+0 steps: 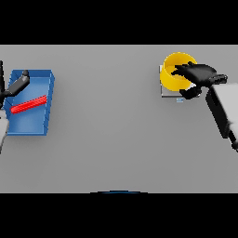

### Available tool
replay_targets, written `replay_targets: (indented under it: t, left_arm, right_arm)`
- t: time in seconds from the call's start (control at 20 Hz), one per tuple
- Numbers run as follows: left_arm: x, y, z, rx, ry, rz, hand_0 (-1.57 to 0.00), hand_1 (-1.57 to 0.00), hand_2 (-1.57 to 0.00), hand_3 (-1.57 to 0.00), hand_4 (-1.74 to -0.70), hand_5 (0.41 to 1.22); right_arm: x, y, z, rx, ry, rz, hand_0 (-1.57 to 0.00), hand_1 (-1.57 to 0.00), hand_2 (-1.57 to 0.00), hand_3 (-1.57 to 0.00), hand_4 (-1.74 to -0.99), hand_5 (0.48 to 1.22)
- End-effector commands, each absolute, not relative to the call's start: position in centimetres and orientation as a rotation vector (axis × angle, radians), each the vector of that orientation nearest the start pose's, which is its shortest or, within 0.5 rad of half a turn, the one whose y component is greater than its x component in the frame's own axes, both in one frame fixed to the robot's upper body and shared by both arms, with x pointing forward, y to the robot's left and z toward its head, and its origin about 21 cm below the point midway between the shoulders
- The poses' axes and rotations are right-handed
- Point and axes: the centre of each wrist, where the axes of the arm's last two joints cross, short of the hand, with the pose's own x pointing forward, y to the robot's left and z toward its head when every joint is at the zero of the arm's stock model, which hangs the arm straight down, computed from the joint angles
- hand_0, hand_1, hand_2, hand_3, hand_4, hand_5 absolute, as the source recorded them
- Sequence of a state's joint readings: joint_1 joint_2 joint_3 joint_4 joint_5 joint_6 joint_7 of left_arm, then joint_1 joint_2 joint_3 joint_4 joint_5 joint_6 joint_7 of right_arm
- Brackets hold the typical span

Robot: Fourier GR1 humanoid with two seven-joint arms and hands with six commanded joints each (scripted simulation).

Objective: Pick up the red beaker and tilt it to pour out 1 green nut into yellow bowl. Pick up the yellow bowl and place it on the metallic measuring scale.

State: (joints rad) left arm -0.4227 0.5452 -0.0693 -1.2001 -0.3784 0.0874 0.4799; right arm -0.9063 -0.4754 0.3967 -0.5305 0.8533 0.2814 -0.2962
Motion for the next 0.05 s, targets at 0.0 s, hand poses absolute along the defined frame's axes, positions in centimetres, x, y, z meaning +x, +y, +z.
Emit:
replay_targets:
  t: [0.0]
  left_arm:
    - [34.87, 33.40, 8.55, 0.886, -1.100, -0.465, 0.00, 0.00, 0.00, 0.00, -0.73, 0.665]
  right_arm:
    - [43.68, -28.13, 7.54, -0.627, -1.052, 1.656, -0.02, -0.02, -0.03, -0.15, -1.478, 0.738]
